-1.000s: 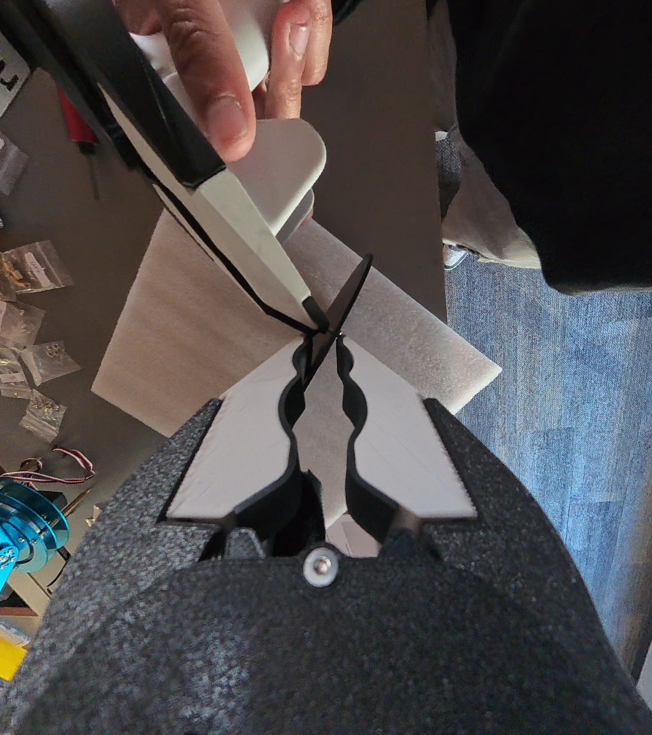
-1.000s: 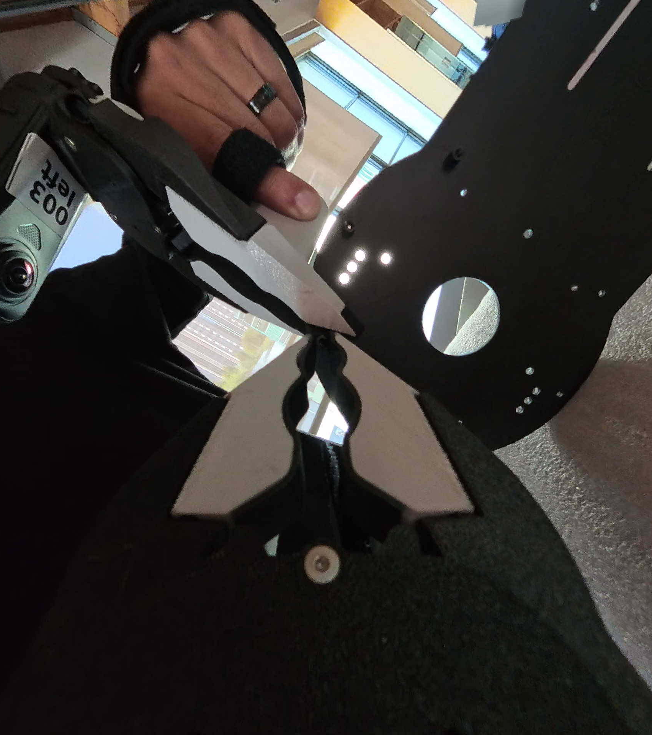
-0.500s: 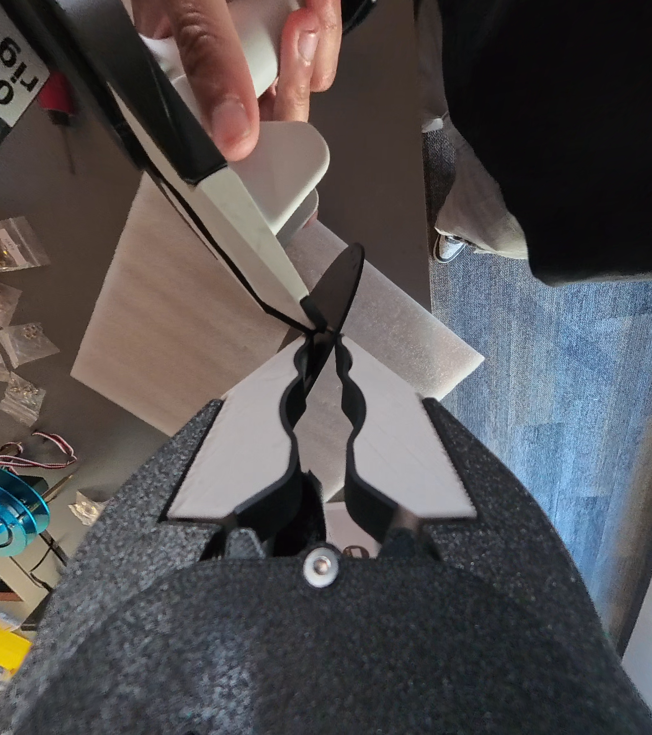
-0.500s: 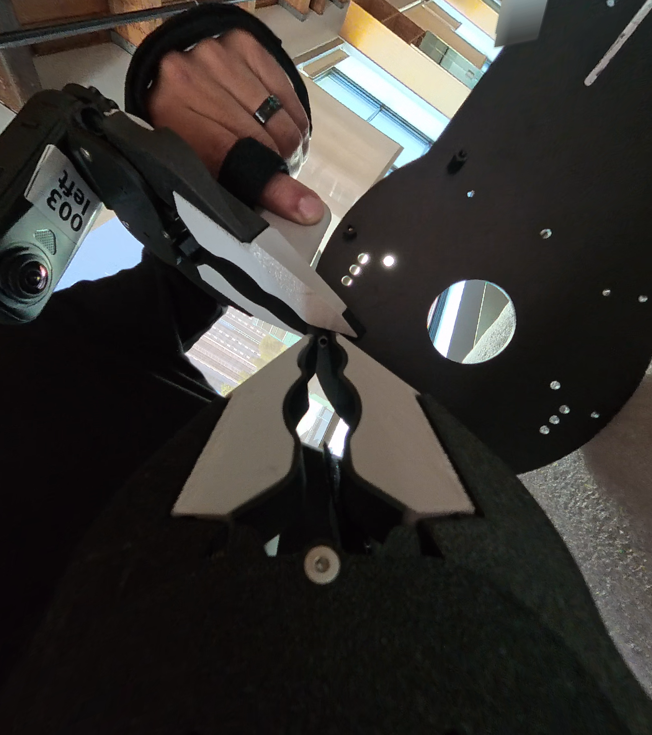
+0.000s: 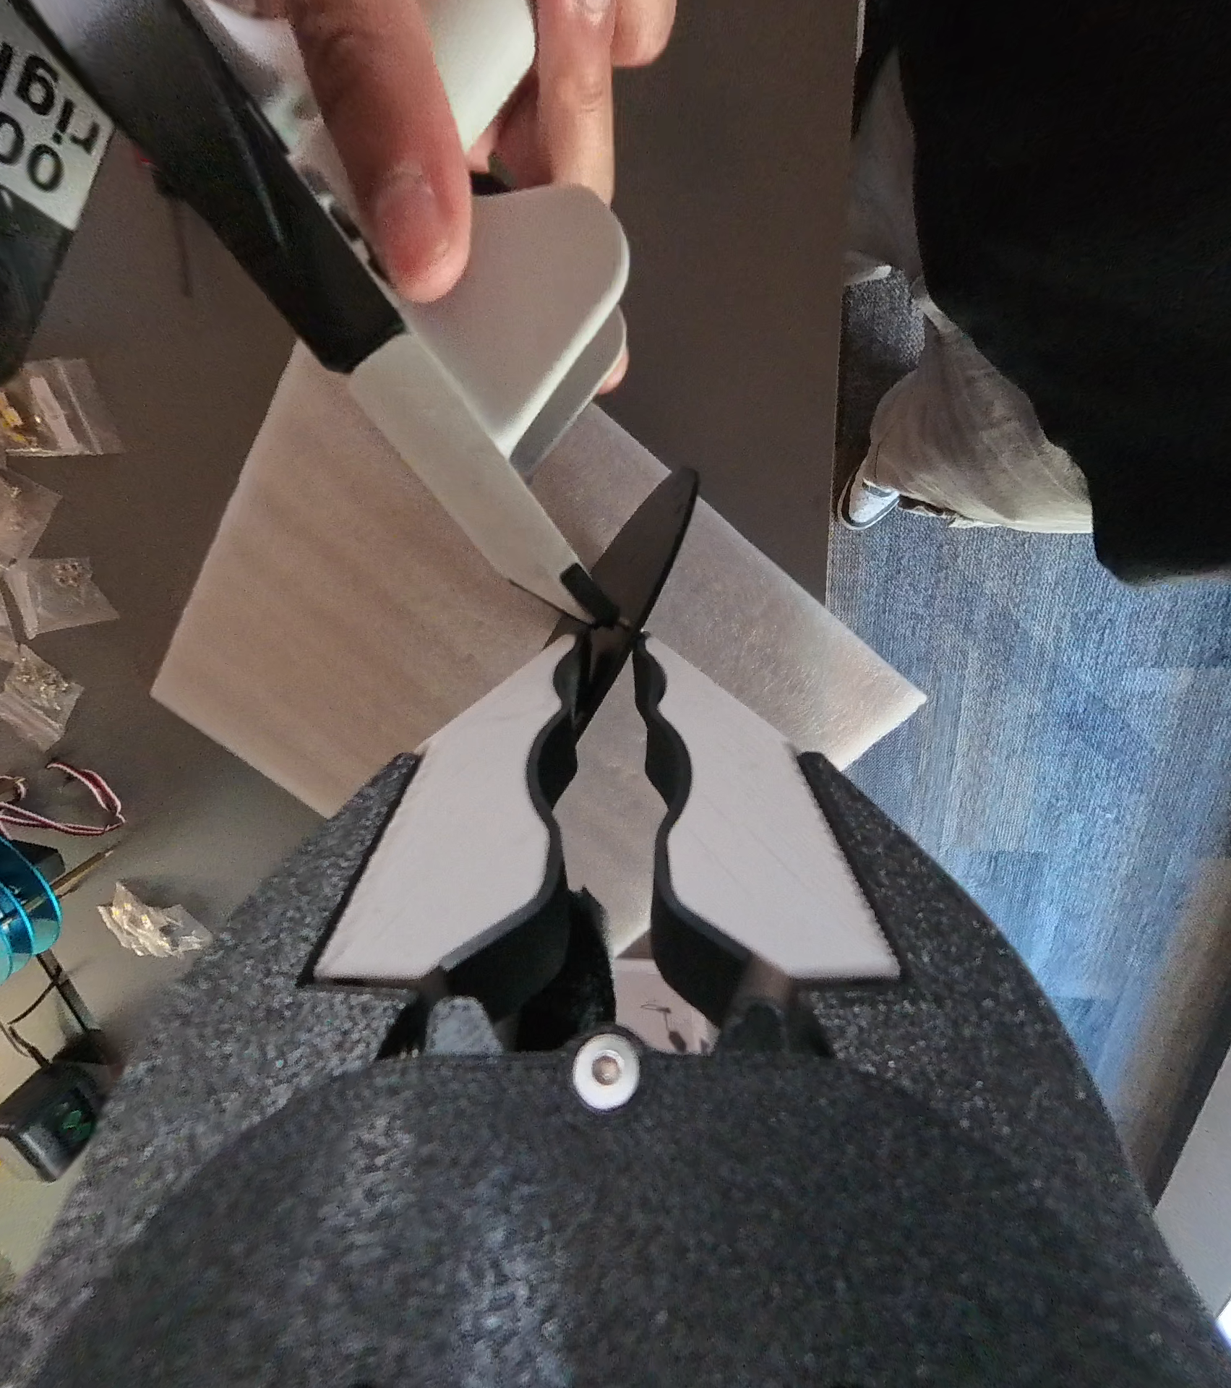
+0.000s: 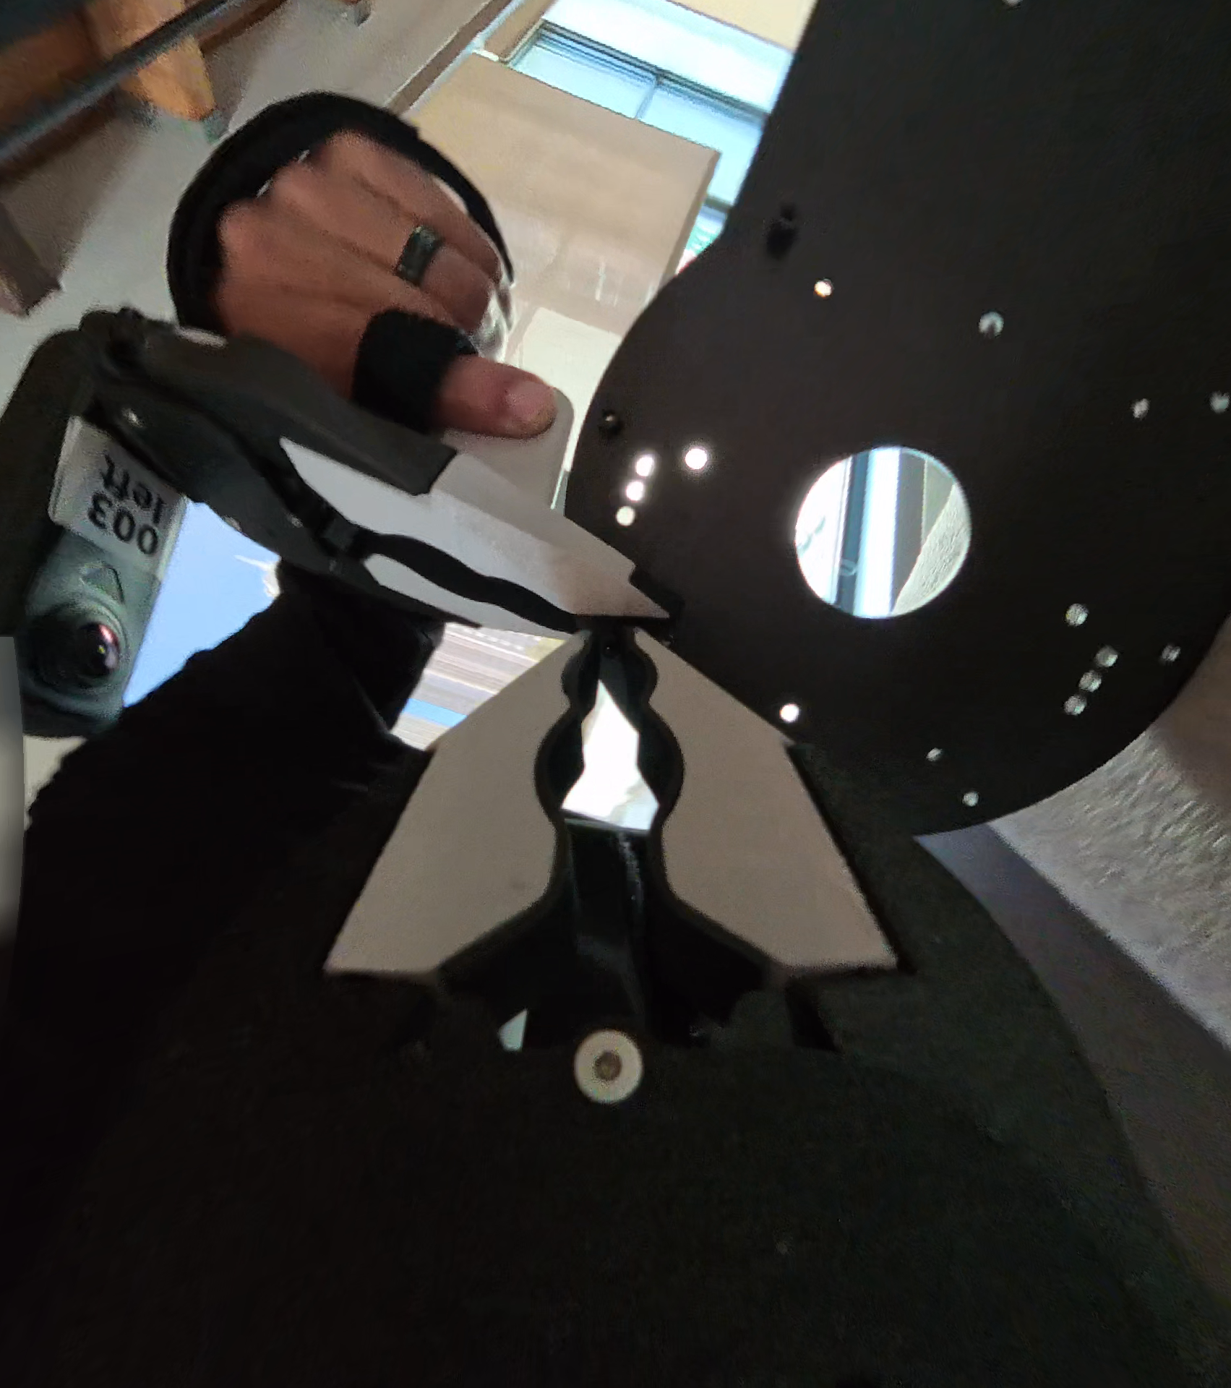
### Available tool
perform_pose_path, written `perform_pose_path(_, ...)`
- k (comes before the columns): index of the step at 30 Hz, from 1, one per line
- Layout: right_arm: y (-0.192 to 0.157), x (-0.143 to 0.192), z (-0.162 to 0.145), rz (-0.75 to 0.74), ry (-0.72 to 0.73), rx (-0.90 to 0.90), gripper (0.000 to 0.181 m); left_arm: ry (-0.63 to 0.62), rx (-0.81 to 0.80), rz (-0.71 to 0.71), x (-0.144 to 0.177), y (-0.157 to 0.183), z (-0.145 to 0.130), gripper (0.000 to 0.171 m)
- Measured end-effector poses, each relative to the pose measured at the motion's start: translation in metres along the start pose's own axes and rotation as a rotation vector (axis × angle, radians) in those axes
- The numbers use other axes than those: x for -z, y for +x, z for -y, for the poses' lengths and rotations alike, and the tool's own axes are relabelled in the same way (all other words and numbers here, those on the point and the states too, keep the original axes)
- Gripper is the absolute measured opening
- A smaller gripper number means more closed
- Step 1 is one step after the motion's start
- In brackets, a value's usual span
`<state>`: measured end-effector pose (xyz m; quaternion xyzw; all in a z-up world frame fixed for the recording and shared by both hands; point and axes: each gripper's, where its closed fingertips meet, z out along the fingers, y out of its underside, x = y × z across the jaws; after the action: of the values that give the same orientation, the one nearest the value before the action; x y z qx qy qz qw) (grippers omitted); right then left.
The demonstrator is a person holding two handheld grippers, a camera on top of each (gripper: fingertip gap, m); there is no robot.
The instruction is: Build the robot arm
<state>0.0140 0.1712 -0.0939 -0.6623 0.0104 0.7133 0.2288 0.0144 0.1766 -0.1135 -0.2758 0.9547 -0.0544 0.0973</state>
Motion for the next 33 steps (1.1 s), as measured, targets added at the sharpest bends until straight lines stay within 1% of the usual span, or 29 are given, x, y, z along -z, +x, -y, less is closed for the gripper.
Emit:
perform_pose_path(2,0.000,0.001,0.000,-0.008,-0.020,-0.050,0.005,0.012,0.028,0.001,-0.001,0.001,0.001,0.011)
perform_pose_path(6,0.000,0.004,0.000,-0.036,-0.061,0.032,0.005,0.019,0.053,0.023,-0.001,-0.001,0.004,0.010)
perform_pose_path(13,-0.001,0.008,0.001,0.024,-0.113,0.015,0.005,-0.018,0.057,-0.018,-0.002,-0.004,0.006,0.009)
perform_pose_path(19,-0.001,0.022,0.010,0.083,-0.094,-0.064,0.005,-0.062,0.046,-0.068,-0.003,-0.018,0.011,0.009)
perform_pose_path(22,-0.002,0.028,0.013,0.098,-0.086,-0.029,0.006,-0.073,0.050,-0.078,-0.005,-0.024,0.014,0.009)
perform_pose_path(25,-0.008,0.034,0.015,0.106,-0.079,0.083,0.020,-0.075,0.057,-0.082,-0.006,-0.027,0.015,0.009)
perform_pose_path(26,-0.007,0.037,0.015,0.075,-0.084,0.151,0.023,-0.074,0.063,-0.084,-0.006,-0.028,0.016,0.009)
perform_pose_path(28,-0.001,0.044,0.014,-0.037,-0.107,0.353,0.029,-0.067,0.077,-0.084,-0.007,-0.030,0.017,0.009)
perform_pose_path(30,0.001,0.052,0.012,-0.153,-0.138,0.576,0.045,-0.056,0.089,-0.085,-0.007,-0.031,0.017,0.010)
perform_pose_path(32,-0.009,0.056,0.010,-0.243,-0.141,0.881,0.060,-0.045,0.105,-0.085,-0.007,-0.032,0.018,0.010)
perform_pose_path(33,-0.012,0.057,0.011,-0.303,-0.136,1.004,0.067,-0.041,0.109,-0.083,-0.007,-0.032,0.018,0.010)
